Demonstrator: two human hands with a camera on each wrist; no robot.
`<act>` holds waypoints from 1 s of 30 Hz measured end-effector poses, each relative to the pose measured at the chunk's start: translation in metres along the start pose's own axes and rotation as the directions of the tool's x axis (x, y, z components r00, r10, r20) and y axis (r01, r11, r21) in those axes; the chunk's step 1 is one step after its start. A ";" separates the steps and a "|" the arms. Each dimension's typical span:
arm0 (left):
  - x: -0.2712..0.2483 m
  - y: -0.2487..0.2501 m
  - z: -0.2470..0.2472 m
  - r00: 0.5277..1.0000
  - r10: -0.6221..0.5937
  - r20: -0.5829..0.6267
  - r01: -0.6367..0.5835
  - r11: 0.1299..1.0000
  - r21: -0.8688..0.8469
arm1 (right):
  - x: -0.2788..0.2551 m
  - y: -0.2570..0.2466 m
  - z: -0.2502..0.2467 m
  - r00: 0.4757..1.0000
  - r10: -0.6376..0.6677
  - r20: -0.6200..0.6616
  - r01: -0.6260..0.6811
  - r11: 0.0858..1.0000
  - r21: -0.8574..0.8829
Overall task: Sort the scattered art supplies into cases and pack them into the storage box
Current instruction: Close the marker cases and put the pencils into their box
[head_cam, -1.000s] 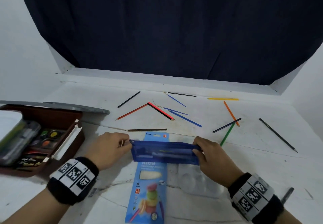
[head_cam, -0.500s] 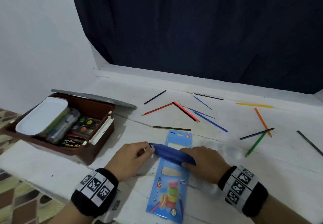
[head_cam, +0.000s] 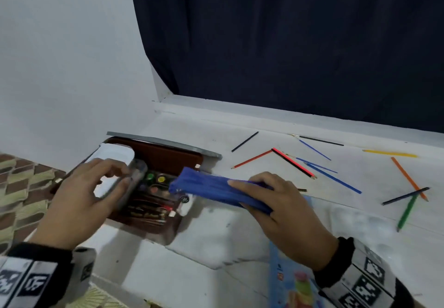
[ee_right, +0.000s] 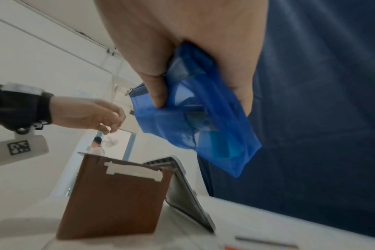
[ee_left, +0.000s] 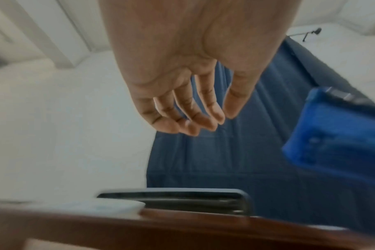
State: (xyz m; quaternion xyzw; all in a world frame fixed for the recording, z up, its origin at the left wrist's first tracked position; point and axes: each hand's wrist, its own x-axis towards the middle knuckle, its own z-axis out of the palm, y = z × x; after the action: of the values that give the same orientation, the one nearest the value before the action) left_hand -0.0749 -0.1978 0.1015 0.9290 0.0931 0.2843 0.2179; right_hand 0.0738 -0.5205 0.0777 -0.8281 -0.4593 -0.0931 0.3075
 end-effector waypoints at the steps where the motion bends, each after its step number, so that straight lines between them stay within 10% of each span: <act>1: 0.005 -0.025 -0.008 0.998 0.013 0.069 -0.020 0.996 0.090 | 0.011 -0.012 0.009 0.999 -0.036 -0.002 0.036 0.997 -0.067; 10: 0.049 -0.149 -0.026 0.731 0.150 0.666 -0.305 0.944 0.123 | 0.101 -0.087 0.086 0.970 -0.093 0.225 0.181 0.892 -0.414; 24: 0.043 -0.183 -0.001 0.822 0.327 0.467 -0.332 0.940 -0.075 | 0.132 -0.114 0.147 0.847 0.023 0.531 0.218 0.896 -0.387; 30: 0.041 -0.178 -0.001 0.849 0.348 0.398 -0.353 0.933 -0.064 | 0.139 -0.106 0.100 0.766 0.196 0.612 0.028 0.941 -0.337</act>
State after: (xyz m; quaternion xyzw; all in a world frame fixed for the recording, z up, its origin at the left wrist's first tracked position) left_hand -0.0507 -0.0278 0.0407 0.9699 -0.1232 0.1211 0.1717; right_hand 0.0519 -0.3217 0.1037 -0.8694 -0.4760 0.1326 -0.0040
